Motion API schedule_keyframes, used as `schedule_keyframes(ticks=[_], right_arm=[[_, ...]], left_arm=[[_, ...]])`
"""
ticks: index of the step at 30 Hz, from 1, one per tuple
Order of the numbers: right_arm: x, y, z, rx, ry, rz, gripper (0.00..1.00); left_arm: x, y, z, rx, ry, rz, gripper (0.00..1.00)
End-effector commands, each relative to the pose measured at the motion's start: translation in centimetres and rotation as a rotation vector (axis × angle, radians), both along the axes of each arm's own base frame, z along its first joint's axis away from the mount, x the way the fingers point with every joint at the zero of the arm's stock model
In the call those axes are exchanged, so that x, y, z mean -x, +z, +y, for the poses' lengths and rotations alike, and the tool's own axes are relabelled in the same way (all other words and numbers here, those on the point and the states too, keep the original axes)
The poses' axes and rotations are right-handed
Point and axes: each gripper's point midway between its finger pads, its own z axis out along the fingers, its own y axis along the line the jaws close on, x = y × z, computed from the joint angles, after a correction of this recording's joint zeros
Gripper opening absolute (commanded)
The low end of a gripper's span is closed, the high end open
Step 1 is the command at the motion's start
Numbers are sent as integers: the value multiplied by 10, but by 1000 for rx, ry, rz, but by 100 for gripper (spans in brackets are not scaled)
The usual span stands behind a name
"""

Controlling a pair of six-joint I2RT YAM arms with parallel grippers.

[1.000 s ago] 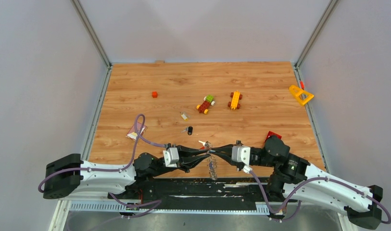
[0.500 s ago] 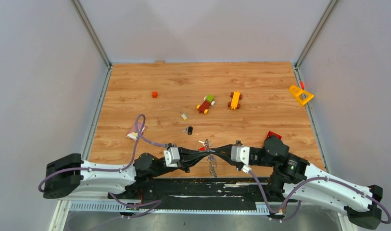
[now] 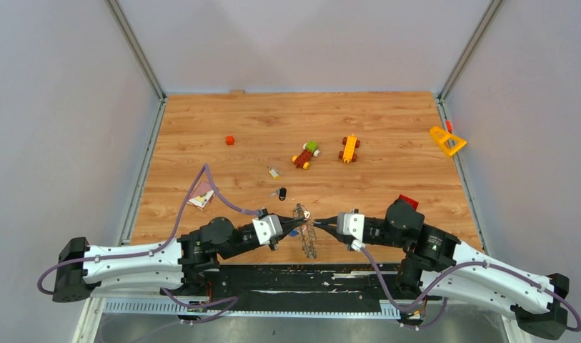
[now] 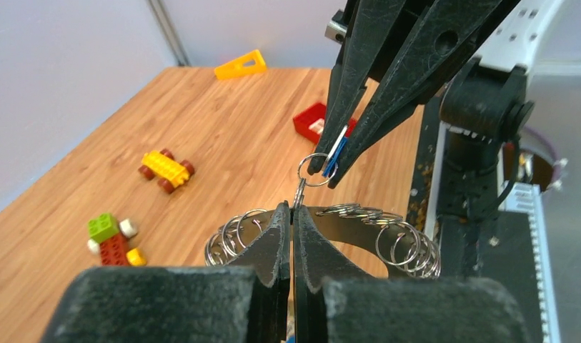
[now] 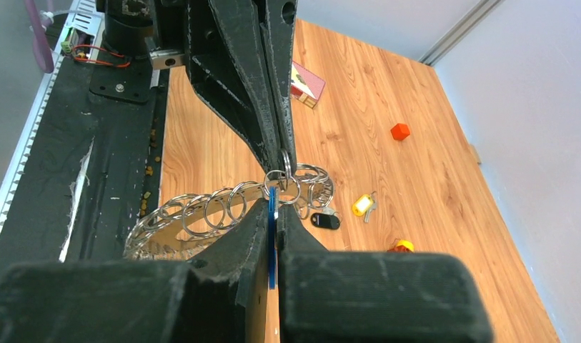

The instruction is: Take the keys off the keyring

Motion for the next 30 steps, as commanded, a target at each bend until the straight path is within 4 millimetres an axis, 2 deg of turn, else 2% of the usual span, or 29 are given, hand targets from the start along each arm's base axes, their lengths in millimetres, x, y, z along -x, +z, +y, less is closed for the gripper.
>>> schedule_keyframes(ticks=[1, 13, 22, 30], right_arm=[[-1, 22, 1, -45, -18, 29, 0], [-6, 16, 2, -30, -47, 54, 0], [-7, 17, 3, -42, -53, 48, 0], [-6, 29, 7, -86, -38, 36, 0]], left_arm=[[-21, -10, 13, -219, 105, -68, 0], [-43, -31, 21, -620, 176, -135, 0], [-50, -39, 26, -773, 203, -145, 0], [-50, -46, 24, -815, 200, -145, 0]])
